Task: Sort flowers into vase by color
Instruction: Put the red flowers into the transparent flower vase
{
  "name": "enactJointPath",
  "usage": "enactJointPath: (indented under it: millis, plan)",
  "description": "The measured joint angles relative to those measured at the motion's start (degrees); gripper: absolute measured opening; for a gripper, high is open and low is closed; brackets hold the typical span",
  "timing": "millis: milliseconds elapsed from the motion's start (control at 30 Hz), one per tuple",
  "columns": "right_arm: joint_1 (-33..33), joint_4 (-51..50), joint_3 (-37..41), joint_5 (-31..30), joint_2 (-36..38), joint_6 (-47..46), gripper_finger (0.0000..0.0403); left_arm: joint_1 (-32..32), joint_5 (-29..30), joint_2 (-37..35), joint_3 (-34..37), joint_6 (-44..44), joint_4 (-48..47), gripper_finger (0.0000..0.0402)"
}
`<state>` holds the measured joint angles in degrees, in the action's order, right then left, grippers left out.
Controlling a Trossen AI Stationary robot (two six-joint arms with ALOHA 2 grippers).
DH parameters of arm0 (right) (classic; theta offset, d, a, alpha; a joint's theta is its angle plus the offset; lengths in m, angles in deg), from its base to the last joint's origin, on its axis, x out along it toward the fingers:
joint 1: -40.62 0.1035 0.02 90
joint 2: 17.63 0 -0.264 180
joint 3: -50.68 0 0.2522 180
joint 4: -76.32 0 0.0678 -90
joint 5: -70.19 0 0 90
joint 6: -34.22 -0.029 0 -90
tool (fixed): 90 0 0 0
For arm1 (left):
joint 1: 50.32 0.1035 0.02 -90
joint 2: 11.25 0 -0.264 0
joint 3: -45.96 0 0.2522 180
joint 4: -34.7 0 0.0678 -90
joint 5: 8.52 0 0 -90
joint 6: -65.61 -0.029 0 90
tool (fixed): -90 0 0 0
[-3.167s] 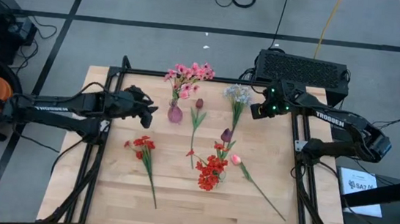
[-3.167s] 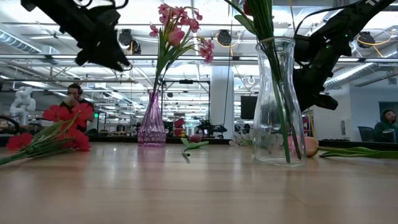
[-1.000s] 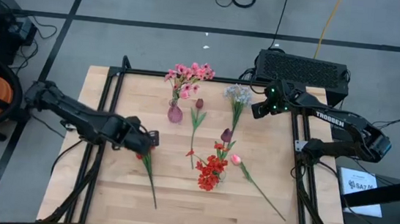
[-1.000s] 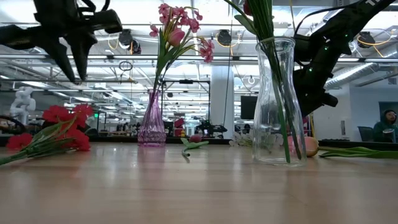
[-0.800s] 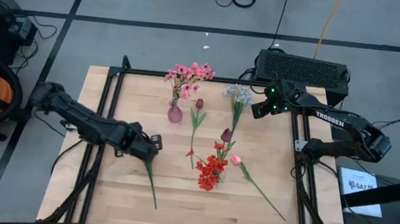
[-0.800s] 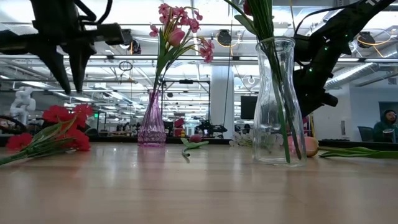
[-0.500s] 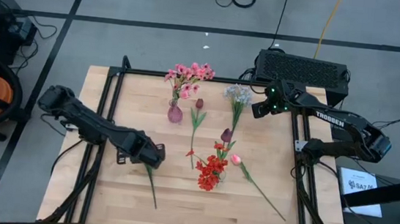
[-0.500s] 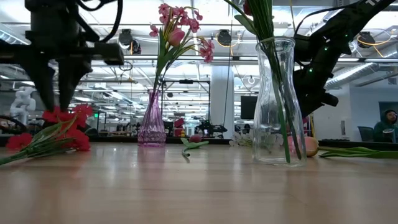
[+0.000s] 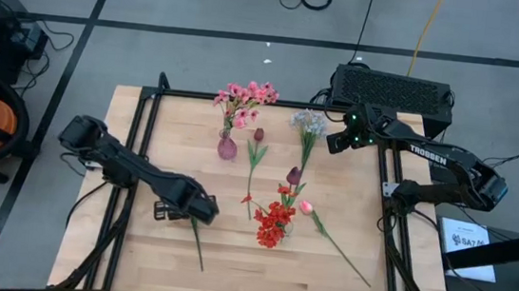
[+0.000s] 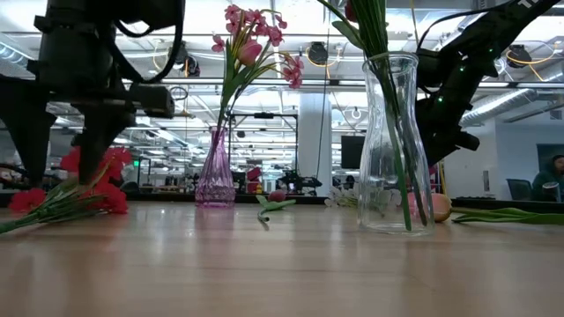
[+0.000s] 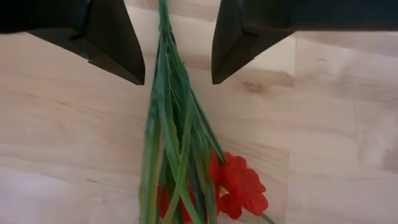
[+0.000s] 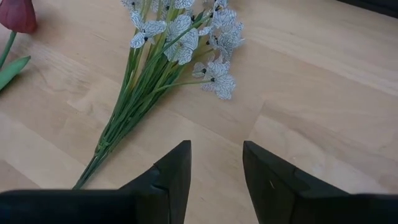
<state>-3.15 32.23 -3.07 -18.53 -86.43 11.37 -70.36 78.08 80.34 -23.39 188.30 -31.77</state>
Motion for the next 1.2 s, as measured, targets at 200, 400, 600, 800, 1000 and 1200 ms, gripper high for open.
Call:
enactJointPath:
  millis: [200,400,600,800,1000,1200]
  plan:
    - [0.0,-0.1,0.0,0.0,0.0,0.2,0.0137,0.0,0.0,3.0,0.1,0.0,0.0,0.0201]
    - [0.0,-1.1,0.0,-0.1,0.0,1.1,0.0137,0.1,0.8,4.4,4.1,-1.4,7.6,0.0189]
    - [0.0,-2.5,0.0,-0.1,0.0,1.5,0.0137,0.8,0.5,4.0,6.9,-4.5,12.7,0.0145]
    - [0.0,-5.0,0.0,0.0,0.0,1.5,0.0137,0.9,1.7,2.9,6.9,-6.9,11.3,0.0027]
    - [0.0,-11.9,0.0,0.2,0.0,1.5,0.0137,0.9,0.5,2.9,6.9,-32.0,11.8,0.0017]
    - [0.5,-20.7,0.0,0.5,0.1,3.0,0.0137,0.9,0.4,2.9,6.7,-43.6,11.5,0.0012]
